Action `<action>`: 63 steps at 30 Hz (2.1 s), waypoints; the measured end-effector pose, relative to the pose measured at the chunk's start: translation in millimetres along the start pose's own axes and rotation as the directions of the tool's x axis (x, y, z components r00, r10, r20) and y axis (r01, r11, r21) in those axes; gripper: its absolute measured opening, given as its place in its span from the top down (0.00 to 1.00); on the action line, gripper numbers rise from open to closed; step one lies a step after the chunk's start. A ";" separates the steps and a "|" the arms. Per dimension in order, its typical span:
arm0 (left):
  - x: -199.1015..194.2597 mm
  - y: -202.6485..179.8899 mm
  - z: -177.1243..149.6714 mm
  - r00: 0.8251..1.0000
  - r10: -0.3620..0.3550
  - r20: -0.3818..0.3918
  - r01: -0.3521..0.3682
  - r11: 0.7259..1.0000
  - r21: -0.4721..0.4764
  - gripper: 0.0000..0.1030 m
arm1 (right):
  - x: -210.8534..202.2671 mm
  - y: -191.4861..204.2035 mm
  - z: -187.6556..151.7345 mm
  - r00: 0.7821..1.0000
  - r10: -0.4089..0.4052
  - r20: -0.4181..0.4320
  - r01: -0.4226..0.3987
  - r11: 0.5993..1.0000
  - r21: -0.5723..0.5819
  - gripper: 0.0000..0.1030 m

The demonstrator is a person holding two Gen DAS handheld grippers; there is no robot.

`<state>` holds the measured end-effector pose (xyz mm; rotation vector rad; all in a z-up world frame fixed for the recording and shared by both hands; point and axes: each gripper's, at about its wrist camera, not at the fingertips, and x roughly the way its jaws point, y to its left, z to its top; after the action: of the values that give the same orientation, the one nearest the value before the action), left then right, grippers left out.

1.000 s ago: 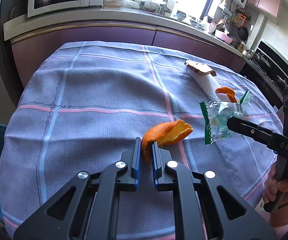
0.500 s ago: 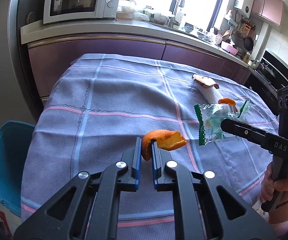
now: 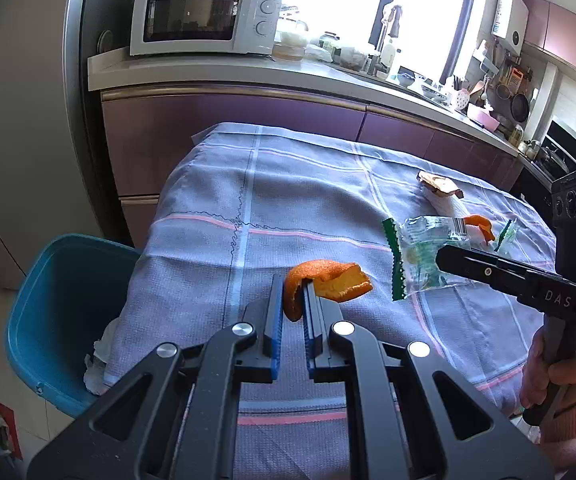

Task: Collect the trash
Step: 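Carry the orange peel and clear wrapper with both grippers over the teal bin, then open the left gripper to drop the peel while the right gripper drops the wrapper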

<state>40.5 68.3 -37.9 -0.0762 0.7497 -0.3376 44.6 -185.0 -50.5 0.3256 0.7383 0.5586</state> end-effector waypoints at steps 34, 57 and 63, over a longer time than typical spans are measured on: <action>-69.8 122.7 -4.1 0.967 0.235 0.096 -0.212 0.957 -0.200 0.91 | 84.5 94.5 25.0 0.981 0.149 -0.124 -0.170 0.970 -0.174 0.81; -49.1 187.9 -22.1 0.936 0.353 -0.004 -0.339 0.895 -0.288 0.91 | 149.5 147.7 34.3 0.954 0.162 -0.251 -0.223 0.945 -0.239 0.81; -34.5 196.2 -29.6 0.930 0.364 -0.041 -0.360 0.885 -0.295 0.91 | 167.9 155.8 33.1 0.950 0.142 -0.277 -0.215 0.943 -0.255 0.81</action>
<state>50.6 266.3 -73.7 -0.2206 0.7780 0.1373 113.2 36.0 -45.6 0.0539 0.8689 0.8819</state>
